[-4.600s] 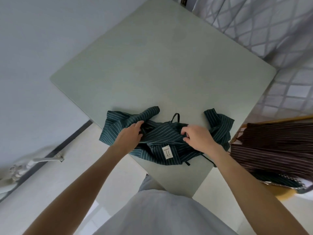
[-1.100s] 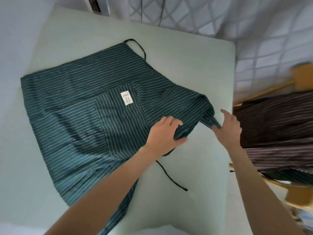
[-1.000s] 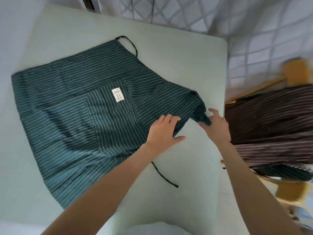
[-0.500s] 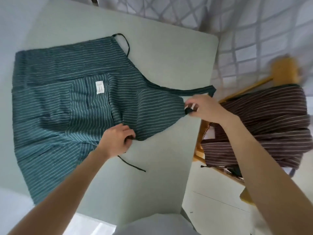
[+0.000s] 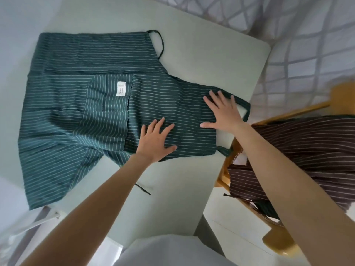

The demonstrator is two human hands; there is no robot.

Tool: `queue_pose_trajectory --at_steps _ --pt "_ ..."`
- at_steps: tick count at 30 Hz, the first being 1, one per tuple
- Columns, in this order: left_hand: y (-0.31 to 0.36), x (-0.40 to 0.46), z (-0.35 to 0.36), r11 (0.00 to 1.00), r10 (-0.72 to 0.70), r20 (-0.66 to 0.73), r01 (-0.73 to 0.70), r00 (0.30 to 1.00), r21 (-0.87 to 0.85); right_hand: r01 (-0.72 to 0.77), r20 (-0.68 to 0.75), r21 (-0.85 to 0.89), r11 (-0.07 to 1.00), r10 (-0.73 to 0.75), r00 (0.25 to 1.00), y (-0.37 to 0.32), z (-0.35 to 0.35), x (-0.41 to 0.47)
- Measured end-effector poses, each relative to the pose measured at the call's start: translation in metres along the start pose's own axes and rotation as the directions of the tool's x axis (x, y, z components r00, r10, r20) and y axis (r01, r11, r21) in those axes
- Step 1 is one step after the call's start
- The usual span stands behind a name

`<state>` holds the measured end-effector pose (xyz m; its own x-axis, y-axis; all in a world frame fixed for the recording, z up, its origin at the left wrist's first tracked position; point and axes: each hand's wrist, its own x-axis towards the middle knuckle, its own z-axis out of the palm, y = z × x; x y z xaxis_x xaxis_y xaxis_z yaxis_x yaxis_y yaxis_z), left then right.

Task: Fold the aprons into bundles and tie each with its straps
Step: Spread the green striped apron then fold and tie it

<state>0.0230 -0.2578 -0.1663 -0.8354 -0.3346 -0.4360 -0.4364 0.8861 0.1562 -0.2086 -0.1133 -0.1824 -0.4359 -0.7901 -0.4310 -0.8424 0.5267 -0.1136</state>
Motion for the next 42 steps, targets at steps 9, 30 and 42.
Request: queue_pose_trajectory --at_steps 9,30,42 --pt "0.028 0.017 0.005 0.987 0.048 -0.04 -0.053 0.998 -0.155 -0.014 -0.106 0.106 0.994 0.026 0.994 0.037 -0.025 0.011" --pt "-0.157 -0.167 0.059 0.837 -0.474 -0.254 0.341 0.843 -0.428 0.277 -0.163 0.116 0.954 -0.257 0.953 -0.277 0.053 -0.062" --pt "-0.23 -0.235 0.069 0.933 -0.127 -0.328 0.001 0.936 -0.359 0.036 -0.454 0.157 0.987 0.04 0.89 -0.288 0.047 -0.061"
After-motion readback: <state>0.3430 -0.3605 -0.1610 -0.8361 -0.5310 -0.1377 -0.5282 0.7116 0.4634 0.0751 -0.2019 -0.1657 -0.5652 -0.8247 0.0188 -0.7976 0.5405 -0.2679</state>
